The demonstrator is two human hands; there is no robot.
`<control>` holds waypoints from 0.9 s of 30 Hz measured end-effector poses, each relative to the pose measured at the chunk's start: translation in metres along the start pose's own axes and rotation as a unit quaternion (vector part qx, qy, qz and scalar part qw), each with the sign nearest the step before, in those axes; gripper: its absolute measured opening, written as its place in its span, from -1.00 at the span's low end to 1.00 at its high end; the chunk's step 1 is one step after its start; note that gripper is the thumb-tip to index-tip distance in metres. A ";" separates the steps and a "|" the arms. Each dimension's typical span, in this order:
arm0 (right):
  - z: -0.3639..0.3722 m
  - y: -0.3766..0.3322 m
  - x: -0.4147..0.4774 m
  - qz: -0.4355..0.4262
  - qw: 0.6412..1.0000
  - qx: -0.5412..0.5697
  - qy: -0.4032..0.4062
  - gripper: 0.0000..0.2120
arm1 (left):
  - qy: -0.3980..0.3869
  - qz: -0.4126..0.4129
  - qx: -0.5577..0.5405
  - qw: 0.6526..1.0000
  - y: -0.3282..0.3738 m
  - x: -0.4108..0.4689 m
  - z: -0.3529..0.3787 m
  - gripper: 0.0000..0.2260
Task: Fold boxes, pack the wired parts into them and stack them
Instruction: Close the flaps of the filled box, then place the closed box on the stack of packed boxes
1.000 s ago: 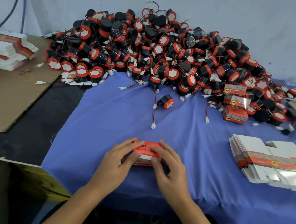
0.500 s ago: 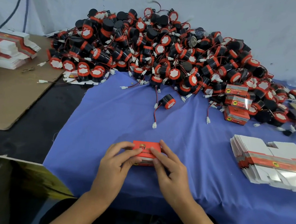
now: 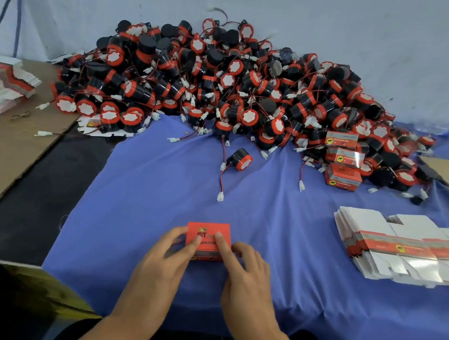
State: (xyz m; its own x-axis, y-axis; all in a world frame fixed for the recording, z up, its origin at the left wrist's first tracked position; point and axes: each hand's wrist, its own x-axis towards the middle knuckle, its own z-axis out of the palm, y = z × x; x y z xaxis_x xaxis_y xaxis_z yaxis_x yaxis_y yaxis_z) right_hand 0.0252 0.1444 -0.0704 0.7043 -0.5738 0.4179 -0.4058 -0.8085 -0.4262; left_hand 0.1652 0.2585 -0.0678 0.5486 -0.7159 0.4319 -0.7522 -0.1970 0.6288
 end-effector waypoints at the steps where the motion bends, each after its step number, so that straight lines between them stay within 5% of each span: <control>1: 0.000 -0.004 0.000 0.021 0.999 0.024 -0.009 -0.20 | 0.023 -0.037 -0.049 0.998 0.004 0.002 0.003 -0.67; 5: -0.010 -0.015 0.007 0.140 0.971 0.195 0.012 -0.18 | 0.101 -0.111 -0.149 0.977 0.022 0.016 0.012 -0.65; 10: -0.051 -0.002 0.044 0.248 0.932 0.248 0.093 -0.24 | 0.109 -0.116 -0.272 0.949 0.066 0.060 0.038 -0.62; 21: -0.147 0.143 0.159 0.339 0.922 0.170 0.072 -0.32 | -0.146 -0.087 -0.340 0.925 0.150 0.216 0.155 -0.38; 27: -0.151 0.221 0.202 0.397 0.906 0.140 0.041 -0.57 | -0.225 -0.070 -0.325 0.916 0.162 0.275 0.231 -0.34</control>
State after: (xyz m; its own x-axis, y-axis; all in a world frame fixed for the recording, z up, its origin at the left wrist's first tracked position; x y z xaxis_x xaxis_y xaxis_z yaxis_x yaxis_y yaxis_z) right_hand -0.0099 -0.1702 0.0409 0.2047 -0.9772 -0.0564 -0.5939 -0.0781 -0.8007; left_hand 0.1100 -0.1248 0.0029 0.3067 -0.9467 0.0989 -0.2288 0.0275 0.9731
